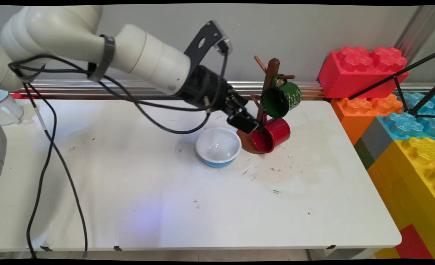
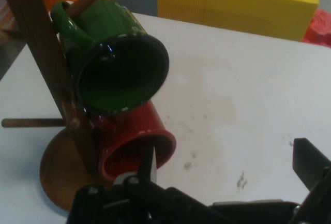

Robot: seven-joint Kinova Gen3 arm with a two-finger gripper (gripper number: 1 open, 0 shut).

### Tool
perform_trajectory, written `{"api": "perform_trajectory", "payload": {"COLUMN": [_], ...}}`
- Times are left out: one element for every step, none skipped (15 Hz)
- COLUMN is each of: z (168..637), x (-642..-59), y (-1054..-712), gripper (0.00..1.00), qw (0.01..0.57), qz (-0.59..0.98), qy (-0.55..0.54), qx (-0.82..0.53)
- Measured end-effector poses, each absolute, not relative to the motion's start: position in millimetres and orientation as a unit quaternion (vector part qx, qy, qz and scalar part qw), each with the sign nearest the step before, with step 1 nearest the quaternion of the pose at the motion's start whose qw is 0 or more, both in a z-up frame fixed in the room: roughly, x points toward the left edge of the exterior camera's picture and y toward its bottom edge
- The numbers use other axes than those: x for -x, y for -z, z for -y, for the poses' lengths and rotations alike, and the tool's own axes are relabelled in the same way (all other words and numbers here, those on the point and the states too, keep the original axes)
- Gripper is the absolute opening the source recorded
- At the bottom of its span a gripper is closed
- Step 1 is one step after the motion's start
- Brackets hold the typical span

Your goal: Pick up the green mug from the rack

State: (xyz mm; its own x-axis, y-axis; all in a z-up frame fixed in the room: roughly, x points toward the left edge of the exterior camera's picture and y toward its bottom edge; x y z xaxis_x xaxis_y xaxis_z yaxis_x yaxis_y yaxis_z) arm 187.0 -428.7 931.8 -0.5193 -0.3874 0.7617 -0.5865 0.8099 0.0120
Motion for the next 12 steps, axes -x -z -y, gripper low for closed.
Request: {"api": "perform_trajectory", "payload": {"z": [429.8,431.0,431.7,432.6,433.1,433.7,434.0,434.5,434.7,435.1,435.4,436.2], "x": [-183.8,-179.1,-176.0,-171.4,-168.4,-163.9,-161.0,-156.6,-153.8,-149.6,-147.0,-143.1], "y": [-932.7,-933.6,-934.0,-934.3,-934.3,-934.1,-933.7,-932.7,-931.9,-930.5,-929.5,-927.8], "gripper": [1.00,1.00,1.00,1.00,1.00,1.00,1.00,1.00,1.00,1.00,1.00,1.00], "qw": [0.402,0.403,0.404,0.405,0.406,0.408,0.409,0.411,0.412,0.414,0.415,0.417], "qz": [0.861,0.857,0.855,0.852,0.849,0.845,0.843,0.839,0.836,0.832,0.830,0.826], "qy": [-0.124,-0.123,-0.122,-0.121,-0.120,-0.119,-0.118,-0.117,-0.116,-0.115,-0.115,-0.114], "qx": [-0.287,-0.296,-0.301,-0.310,-0.315,-0.324,-0.329,-0.337,-0.342,-0.350,-0.355,-0.362]}}
